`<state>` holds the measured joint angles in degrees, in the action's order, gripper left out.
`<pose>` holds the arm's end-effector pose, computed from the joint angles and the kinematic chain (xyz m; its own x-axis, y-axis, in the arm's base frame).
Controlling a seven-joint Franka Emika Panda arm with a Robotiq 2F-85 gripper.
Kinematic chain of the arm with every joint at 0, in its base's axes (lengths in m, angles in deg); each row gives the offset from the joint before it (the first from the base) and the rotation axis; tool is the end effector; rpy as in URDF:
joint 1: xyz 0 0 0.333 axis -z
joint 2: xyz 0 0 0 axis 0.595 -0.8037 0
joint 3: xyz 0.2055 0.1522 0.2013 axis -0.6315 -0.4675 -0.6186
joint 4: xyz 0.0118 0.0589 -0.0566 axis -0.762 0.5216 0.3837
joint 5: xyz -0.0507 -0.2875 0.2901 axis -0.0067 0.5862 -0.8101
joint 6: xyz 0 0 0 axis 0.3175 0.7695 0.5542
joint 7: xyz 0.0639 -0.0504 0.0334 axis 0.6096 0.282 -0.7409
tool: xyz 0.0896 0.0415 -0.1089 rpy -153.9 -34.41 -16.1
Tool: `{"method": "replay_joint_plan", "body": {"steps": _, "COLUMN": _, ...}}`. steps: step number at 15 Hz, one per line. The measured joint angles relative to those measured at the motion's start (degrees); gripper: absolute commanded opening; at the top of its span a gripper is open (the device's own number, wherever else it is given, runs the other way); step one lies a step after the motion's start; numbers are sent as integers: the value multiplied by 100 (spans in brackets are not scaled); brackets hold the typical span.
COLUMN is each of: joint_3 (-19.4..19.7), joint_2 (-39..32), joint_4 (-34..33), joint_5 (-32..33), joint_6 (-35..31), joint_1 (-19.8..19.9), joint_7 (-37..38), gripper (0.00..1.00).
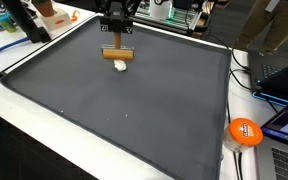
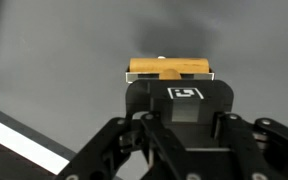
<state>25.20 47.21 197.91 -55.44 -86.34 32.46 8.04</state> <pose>0.5708 0.0666 0.3371 0.8631 0.5035 -0.0399 0.5025 -0.8480 0.1684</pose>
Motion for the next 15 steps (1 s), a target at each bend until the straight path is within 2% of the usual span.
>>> {"method": "replay_joint_plan", "body": {"steps": 3, "joint_3": -4, "joint_2": -67, "joint_4": -124, "joint_5": -19, "joint_6": 99, "joint_1": 0, "joint_7": -420, "gripper": 22}}
{"method": "replay_joint_plan", "body": {"steps": 7, "joint_3": -8, "joint_2": -180, "joint_4": -280, "joint_5": -405, "joint_6": 114, "joint_1": 64, "joint_7": -1606, "gripper": 22}}
{"method": "replay_joint_plan", "body": {"steps": 8, "joint_3": -7, "joint_2": -167, "joint_4": -342, "joint_5": -520, "joint_6": 126, "joint_1": 107, "joint_7": -1861, "gripper": 47}}
{"method": "replay_joint_plan", "body": {"steps": 10, "joint_3": -1, "joint_2": -135, "joint_4": -526, "joint_5": -865, "joint_6": 347, "joint_1": 207, "joint_7": -2331, "gripper": 47}}
{"method": "replay_joint_plan", "body": {"steps": 11, "joint_3": 0, "joint_2": -121, "joint_4": -585, "joint_5": -929, "joint_6": 416, "joint_1": 240, "joint_7": -2436, "gripper": 22}}
{"method": "replay_joint_plan", "body": {"steps": 15, "joint_3": 1, "joint_2": -151, "joint_4": -607, "joint_5": -907, "joint_6": 440, "joint_1": 251, "joint_7": -2464, "gripper": 22}}
